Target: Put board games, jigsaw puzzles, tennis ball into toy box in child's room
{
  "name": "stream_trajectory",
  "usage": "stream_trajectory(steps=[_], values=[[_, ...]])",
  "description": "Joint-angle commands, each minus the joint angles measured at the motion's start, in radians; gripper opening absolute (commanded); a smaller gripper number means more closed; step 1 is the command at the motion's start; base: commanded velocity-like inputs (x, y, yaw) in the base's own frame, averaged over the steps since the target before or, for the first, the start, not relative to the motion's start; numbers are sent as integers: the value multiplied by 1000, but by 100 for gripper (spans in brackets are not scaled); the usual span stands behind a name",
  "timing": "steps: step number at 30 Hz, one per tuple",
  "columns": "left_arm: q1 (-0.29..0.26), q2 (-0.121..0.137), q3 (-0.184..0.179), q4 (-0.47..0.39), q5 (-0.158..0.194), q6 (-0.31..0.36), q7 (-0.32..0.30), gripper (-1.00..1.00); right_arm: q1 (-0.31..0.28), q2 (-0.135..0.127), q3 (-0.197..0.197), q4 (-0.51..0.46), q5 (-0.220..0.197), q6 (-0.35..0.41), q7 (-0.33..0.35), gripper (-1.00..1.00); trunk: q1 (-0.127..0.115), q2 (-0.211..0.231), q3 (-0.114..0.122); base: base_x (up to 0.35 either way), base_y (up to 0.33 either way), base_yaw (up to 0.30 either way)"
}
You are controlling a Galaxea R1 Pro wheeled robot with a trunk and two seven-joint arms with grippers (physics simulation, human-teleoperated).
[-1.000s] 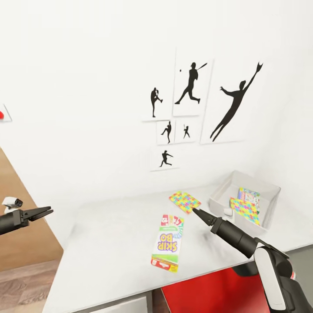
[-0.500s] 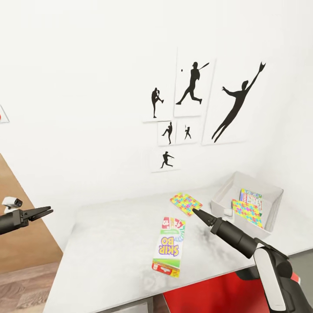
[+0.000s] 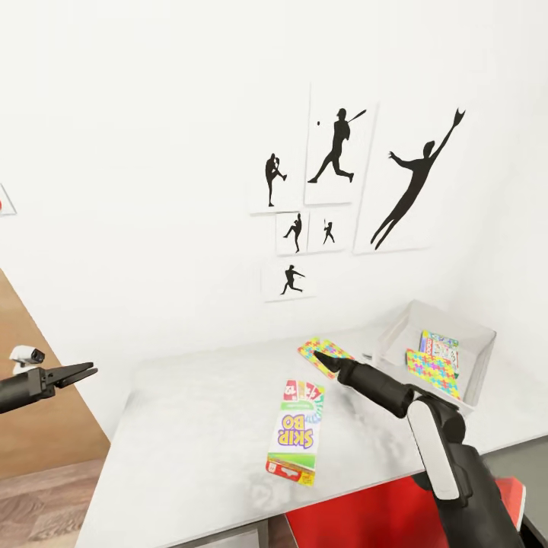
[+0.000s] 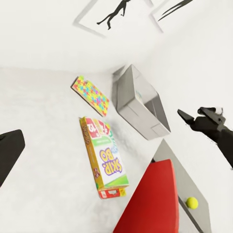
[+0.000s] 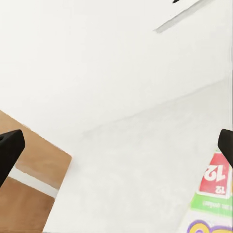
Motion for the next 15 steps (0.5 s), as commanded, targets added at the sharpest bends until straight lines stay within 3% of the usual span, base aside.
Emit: stream_trajectory(steps=[1,4,8,11,13,15], values=[[-1,-3,0,0,-1,11,-4,100,-47,4,38,21,-2,40,-71,100,1,-2,-2,0,0,0],[-1,-6,0,0,-2,11,-4,100,-144,14,88,90,-6,102,-190,100,1,-2,-2,0,0,0],[-1,-9,-1,0,-1,11,-4,100,-289,63,115,247,-2,148,-312,100,1,-2,-2,0,0,0],[-1,-15,-1,0,0,11,-4,100,-408,103,123,463,3,155,-418,100,1,-2,-2,0,0,0],[-1,-26,-1,0,0,11,-4,100,-470,116,125,600,3,151,-482,100,1,-2,-2,0,0,0],[-1,-33,-2,-1,1,11,-4,100,-502,121,124,678,2,147,-516,100,1,-2,-2,0,0,0]])
